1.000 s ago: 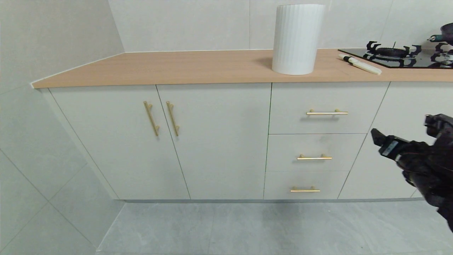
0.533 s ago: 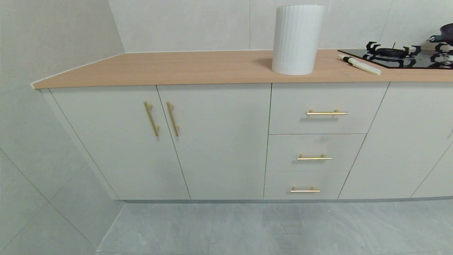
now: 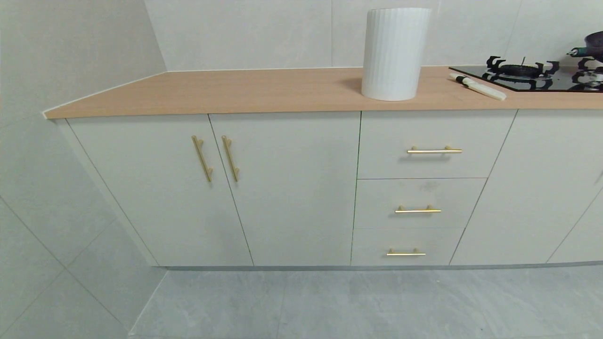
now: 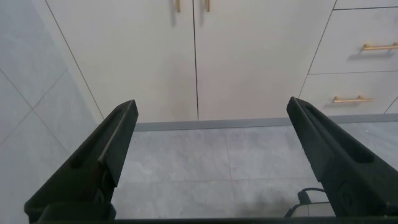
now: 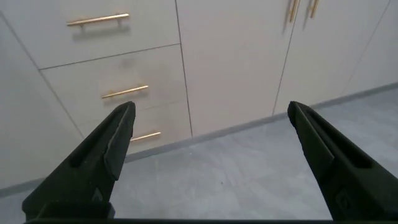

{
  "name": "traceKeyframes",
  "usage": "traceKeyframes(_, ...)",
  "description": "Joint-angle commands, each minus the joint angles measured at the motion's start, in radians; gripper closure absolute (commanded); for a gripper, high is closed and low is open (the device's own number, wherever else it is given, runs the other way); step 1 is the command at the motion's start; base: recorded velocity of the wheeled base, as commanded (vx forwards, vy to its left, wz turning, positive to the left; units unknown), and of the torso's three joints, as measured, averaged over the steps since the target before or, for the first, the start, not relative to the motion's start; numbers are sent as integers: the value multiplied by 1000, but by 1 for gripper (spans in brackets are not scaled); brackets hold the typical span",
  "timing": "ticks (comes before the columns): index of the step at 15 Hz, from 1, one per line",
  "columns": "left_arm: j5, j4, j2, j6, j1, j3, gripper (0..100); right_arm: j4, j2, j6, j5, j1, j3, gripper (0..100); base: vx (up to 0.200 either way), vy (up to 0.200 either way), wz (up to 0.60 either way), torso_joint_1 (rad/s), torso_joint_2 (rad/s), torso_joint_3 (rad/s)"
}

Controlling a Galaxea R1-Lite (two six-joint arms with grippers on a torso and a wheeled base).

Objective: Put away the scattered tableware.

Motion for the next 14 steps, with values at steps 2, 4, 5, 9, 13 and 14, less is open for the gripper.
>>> traceKeyframes(2, 0, 0, 0, 0, 0, 0, 0, -107, -89, 3, 151, -2, 162, 0, 0, 0, 0, 0, 0, 0)
traceKeyframes(4, 0, 0, 0, 0, 1, 0, 0, -150, -89, 4, 230, -2, 225, 0, 0, 0, 0, 0, 0, 0)
traceKeyframes(5, 0, 0, 0, 0, 0, 0, 0, -127, -89, 6, 245, -2, 225, 0, 0, 0, 0, 0, 0, 0)
traceKeyframes(9, 0, 0, 0, 0, 0, 0, 0, -38, -88, -63, 283, -2, 225, 0, 0, 0, 0, 0, 0, 0)
traceKeyframes(13, 0, 0, 0, 0, 0, 0, 0, -47, -89, -56, 282, 0, 225, 0, 0, 0, 0, 0, 0, 0)
traceKeyframes(14, 0, 0, 0, 0, 1, 0, 0, -47, -89, -56, 279, 0, 225, 0, 0, 0, 0, 0, 0, 0)
